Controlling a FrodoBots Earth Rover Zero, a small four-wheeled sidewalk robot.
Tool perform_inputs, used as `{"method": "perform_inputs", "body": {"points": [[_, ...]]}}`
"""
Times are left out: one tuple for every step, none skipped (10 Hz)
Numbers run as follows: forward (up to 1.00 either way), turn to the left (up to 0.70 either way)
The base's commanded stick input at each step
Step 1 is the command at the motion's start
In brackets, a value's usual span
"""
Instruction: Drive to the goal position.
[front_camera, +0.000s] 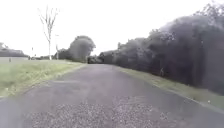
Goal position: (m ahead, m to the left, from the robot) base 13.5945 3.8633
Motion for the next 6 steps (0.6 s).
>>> {"method": "perform_inputs", "body": {"points": [[0.7, 0.02], [0.7, 0.02], [0.7, 0.02], [0.7, 0.02], [0.7, 0.02], [0.7, 0.02]]}}
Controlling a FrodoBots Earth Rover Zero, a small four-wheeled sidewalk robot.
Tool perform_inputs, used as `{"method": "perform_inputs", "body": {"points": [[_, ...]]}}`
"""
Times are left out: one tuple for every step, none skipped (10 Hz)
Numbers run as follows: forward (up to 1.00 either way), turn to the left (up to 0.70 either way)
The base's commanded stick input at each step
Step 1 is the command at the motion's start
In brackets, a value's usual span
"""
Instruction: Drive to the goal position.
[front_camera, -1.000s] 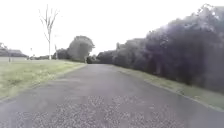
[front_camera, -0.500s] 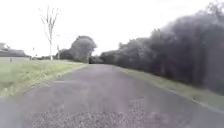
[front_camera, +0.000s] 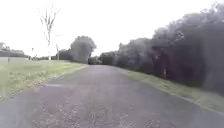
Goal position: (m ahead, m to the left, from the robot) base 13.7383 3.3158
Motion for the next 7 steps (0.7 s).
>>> {"method": "perform_inputs", "body": {"points": [[0.7, 0.02], [0.7, 0.02], [0.7, 0.02], [0.7, 0.03], [0.7, 0.12], [0.7, 0.29], [0.7, 0.35]]}}
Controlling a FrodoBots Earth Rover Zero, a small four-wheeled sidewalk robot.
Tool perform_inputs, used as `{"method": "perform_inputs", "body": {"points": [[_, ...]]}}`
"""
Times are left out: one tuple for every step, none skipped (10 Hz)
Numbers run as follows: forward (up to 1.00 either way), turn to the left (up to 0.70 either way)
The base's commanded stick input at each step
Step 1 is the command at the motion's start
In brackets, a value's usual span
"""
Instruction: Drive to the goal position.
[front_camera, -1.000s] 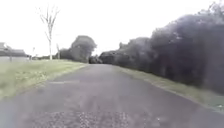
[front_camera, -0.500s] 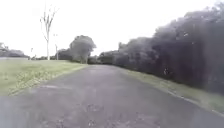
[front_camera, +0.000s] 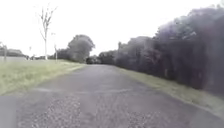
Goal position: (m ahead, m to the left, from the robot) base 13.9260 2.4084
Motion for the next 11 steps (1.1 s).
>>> {"method": "perform_inputs", "body": {"points": [[0.7, 0.35], [0.7, 0.35], [0.7, 0.35], [0.7, 0.02], [0.7, 0.01], [0.7, 0.01], [0.7, 0.0], [0.7, 0.0], [0.7, 0.0], [0.7, 0.01], [0.7, 0.02]]}}
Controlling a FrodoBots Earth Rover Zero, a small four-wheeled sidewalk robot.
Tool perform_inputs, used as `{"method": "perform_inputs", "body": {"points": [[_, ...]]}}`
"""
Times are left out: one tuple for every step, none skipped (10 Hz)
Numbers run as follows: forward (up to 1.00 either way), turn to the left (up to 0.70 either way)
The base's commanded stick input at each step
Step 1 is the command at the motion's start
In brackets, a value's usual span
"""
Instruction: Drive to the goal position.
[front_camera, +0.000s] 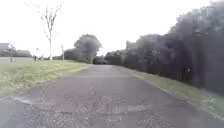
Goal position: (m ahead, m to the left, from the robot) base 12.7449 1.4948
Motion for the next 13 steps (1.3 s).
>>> {"method": "perform_inputs", "body": {"points": [[0.7, 0.02], [0.7, 0.02], [0.7, 0.02], [0.7, 0.01], [0.7, 0.0], [0.7, 0.01], [0.7, 0.02], [0.7, 0.02], [0.7, 0.02], [0.7, 0.01], [0.7, 0.0], [0.7, 0.0], [0.7, 0.06]]}}
